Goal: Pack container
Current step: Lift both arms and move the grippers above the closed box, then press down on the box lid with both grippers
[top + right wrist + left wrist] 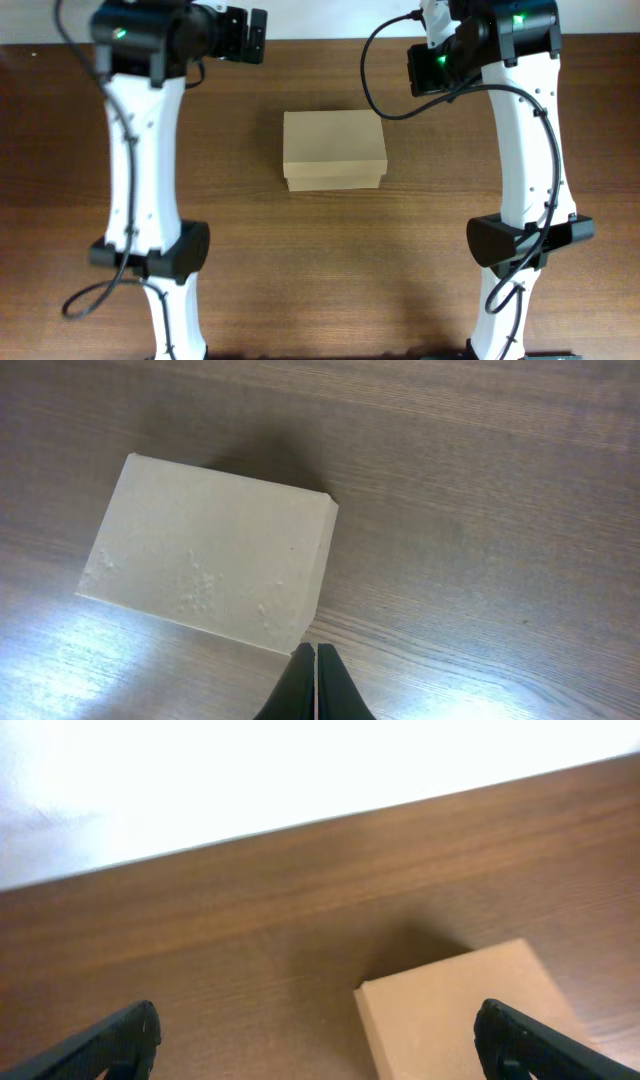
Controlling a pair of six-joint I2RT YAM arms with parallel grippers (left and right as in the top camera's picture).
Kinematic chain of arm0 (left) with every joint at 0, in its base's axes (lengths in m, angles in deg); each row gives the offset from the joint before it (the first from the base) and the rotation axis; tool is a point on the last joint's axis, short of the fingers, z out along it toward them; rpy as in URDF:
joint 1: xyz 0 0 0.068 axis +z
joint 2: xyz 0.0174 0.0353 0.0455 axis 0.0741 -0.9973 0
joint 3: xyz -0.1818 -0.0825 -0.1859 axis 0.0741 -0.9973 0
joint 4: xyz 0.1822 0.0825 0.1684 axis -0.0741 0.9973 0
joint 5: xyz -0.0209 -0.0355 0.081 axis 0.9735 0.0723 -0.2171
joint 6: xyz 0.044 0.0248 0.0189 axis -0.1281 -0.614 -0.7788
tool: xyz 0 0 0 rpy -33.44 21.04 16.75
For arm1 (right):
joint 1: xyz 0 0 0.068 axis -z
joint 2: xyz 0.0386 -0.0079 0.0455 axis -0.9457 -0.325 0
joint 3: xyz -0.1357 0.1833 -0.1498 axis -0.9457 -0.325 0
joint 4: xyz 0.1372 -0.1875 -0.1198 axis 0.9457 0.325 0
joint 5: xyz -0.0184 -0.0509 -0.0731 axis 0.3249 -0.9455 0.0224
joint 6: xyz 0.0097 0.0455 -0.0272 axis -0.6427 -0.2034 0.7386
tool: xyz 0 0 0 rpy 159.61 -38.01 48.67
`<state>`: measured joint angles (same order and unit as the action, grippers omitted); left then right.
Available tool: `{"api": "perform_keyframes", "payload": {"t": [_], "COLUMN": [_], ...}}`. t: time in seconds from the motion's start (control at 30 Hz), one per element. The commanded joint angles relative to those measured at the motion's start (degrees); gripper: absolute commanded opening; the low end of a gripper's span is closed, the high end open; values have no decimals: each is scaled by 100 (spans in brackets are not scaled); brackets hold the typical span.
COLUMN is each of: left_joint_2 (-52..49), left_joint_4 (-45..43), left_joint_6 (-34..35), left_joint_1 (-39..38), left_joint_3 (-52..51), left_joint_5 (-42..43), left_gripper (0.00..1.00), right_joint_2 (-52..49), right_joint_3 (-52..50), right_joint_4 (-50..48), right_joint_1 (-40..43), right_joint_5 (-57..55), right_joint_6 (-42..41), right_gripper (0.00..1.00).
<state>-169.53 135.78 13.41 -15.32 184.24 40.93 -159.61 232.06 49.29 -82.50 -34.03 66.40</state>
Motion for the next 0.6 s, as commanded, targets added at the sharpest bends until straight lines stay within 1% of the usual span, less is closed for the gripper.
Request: {"api": "perform_keyframes", "payload": {"t": [0.0, 0.03, 0.07, 0.1, 0.13, 0.17, 0.2, 0.23, 0.27, 0.37, 0.4, 0.57], "left_joint_2": [525, 599, 667, 708, 719, 719, 715, 704, 704, 704, 704, 704], "left_joint_4": [72, 111, 168, 275, 382, 573, 732, 844, 925, 960, 929, 562], "left_joint_6": [-153, -162, -162, -164, -175, -258, -341, -413, -516, -640, -651, -824], "left_joint_1": [35, 35, 35, 28, 28, 28, 20, 17, -9, -83, -94, -96], "left_joint_3": [131, 131, 131, 131, 131, 131, 107, 24, -127, -732, -962, -2330], "left_joint_5": [155, 173, 175, 175, 179, 258, 352, 446, 516, 525, 525, 704], "left_gripper": [57, 29, 18, 21, 39, 51, 51, 45, 32, 4, 2, 2], "right_joint_2": [352, 367, 389, 396, 396, 396, 393, 396, 393, 393, 391, 391], "right_joint_3": [59, 59, 59, 59, 57, 46, 15, -17, -72, -289, -378, -986], "right_joint_4": [24, 35, 50, 83, 107, 118, 127, 127, 120, 72, 107, -52], "right_joint_1": [-72, -87, -101, -133, -173, -205, -260, -302, -363, -433, -433, -450], "right_joint_5": [-155, -157, -155, -155, -155, -153, -155, -155, -157, -157, -155, -151], "right_joint_6": [-50, -48, -50, -48, -48, -48, -48, -48, -46, -44, -22, 20], "right_gripper": [4, 4, 4, 4, 4, 4, 4, 4, 4, 4, 4, 4]}}
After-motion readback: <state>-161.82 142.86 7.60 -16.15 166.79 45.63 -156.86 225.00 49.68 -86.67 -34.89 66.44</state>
